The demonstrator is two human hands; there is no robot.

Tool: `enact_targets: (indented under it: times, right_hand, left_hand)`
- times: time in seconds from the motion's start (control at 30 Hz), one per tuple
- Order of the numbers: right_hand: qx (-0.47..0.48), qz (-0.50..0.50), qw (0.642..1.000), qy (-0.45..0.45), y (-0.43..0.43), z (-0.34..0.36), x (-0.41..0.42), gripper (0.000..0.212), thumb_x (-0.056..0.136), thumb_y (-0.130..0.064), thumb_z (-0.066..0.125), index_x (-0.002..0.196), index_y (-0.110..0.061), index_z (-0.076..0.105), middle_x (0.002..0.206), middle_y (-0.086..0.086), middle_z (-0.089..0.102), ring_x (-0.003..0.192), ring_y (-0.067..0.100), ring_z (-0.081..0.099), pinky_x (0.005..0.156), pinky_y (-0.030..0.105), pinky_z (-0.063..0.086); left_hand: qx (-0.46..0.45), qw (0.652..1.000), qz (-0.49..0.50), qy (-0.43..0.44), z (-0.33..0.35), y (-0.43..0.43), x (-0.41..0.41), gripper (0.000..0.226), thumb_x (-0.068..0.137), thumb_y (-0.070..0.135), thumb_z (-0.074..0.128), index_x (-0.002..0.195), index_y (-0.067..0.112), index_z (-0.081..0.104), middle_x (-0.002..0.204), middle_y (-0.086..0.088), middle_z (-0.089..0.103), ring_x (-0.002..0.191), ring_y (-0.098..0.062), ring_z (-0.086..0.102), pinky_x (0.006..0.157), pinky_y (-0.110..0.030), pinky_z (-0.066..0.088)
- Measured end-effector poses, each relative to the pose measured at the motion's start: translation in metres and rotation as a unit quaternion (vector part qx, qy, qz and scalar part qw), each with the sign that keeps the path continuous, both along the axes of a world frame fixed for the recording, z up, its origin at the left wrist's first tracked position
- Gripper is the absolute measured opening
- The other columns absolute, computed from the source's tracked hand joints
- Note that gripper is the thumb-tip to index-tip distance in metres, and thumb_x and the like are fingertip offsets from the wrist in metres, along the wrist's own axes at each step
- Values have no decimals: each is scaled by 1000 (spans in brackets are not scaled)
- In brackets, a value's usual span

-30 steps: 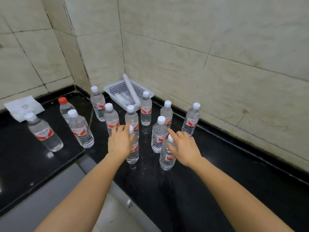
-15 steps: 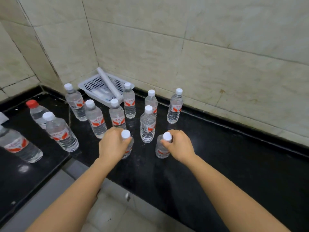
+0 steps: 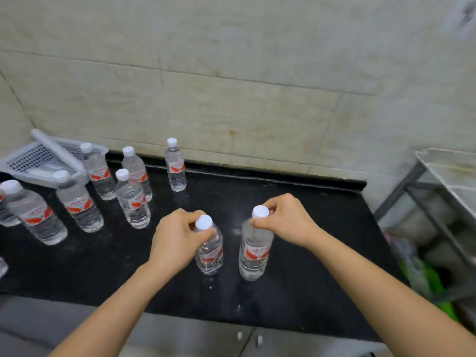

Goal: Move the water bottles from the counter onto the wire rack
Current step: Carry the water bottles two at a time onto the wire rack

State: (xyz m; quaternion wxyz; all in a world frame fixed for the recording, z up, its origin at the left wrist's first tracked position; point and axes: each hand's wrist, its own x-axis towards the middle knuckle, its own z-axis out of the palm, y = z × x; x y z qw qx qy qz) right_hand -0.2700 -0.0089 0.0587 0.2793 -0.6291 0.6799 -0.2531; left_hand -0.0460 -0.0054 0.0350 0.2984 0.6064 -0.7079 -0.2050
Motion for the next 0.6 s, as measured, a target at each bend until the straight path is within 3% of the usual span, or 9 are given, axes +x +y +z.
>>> enact_targets:
  times: [0.1,0.23,0.33,0.4,0.5,0.6]
  right_hand:
    - [-29,-25,999,9,40,21,-66,23,69,-26,79,78,-6,76,71,10,69,63,9,51,55,28,42]
    - [-77,-53,996,10,89,55,-157,15,73,-28,78,71,-14,74,48,-10,50,43,-3,45,42,11,32]
    - [-118,-83,989,20,119,82,-221,27,74,-30,78,64,-6,69,42,-9,40,37,2,35,39,15,26]
    - [-136,-101,985,18,137,103,-262,23,74,-28,78,64,-10,69,38,-10,41,36,1,36,38,13,26]
    - [-172,-132,976,34,157,134,-319,22,75,-29,77,73,-8,73,50,-8,51,48,4,42,46,20,31]
    - [-201,-166,965,39,172,159,-376,29,76,-32,76,78,-3,74,59,4,57,56,10,47,54,28,35]
  left_hand:
    - [15,998,-47,40,23,21,-69,7,74,28,76,80,26,75,71,4,62,72,-13,60,65,-31,46]
    - [-5,991,-84,105,54,52,-169,12,70,27,79,81,24,77,74,6,71,77,-10,67,63,-27,49]
    - [-17,982,-117,145,79,71,-241,14,69,27,79,80,19,78,74,-3,75,73,-10,66,64,-33,53]
    - [-22,974,-147,173,98,80,-284,16,69,27,78,77,14,76,75,-12,73,65,-12,58,63,-37,53]
    - [-10,956,-200,213,126,87,-346,17,69,24,77,77,10,74,63,-5,65,60,-9,47,60,-30,40]
    - [-17,944,-241,225,157,91,-406,18,66,24,78,75,10,72,64,-2,62,61,-9,48,62,-29,42]
